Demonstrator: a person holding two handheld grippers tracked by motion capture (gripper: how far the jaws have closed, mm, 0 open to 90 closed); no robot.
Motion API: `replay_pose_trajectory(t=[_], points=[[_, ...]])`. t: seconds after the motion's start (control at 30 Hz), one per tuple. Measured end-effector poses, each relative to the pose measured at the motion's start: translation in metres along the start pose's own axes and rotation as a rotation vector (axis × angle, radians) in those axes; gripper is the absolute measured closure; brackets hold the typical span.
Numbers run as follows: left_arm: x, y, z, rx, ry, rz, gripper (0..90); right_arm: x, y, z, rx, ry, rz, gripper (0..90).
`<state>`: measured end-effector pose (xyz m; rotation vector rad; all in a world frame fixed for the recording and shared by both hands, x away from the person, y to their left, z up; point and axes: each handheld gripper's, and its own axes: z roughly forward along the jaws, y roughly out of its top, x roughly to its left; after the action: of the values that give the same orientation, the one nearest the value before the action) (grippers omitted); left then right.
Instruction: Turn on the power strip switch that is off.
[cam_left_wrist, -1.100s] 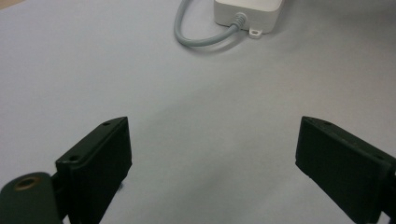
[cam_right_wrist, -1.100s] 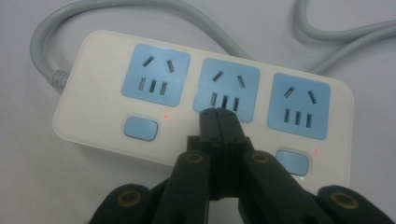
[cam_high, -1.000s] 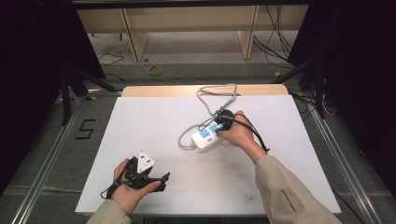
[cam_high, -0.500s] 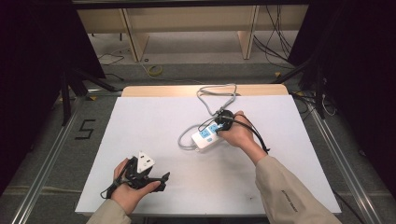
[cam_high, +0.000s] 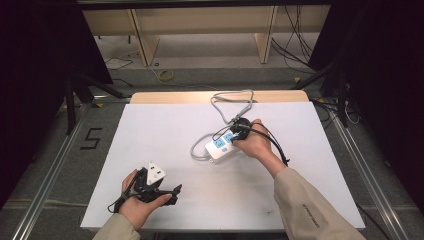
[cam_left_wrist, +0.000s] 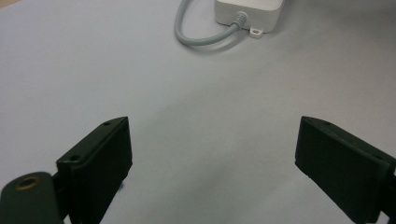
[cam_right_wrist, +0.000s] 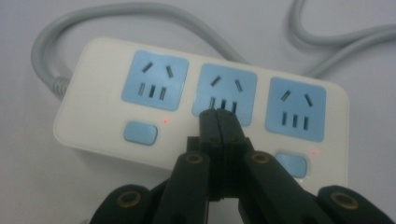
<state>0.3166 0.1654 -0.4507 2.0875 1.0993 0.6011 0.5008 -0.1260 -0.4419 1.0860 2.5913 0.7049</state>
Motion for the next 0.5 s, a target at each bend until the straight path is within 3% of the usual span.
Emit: replay_pose_trajectory(t=[0.13, 0.5], points=[[0.0, 0.0, 0.0, -0.001, 0.0, -0.002, 10.5, 0.002, -0.001, 0.0, -0.006, -0.01, -0.026, 90.0], [0.0, 0.0, 0.0, 0.001, 0.001, -0.003, 10.8, -0.005, -0.004, -0.011, -0.059, 0.008, 0.002, 86.7]])
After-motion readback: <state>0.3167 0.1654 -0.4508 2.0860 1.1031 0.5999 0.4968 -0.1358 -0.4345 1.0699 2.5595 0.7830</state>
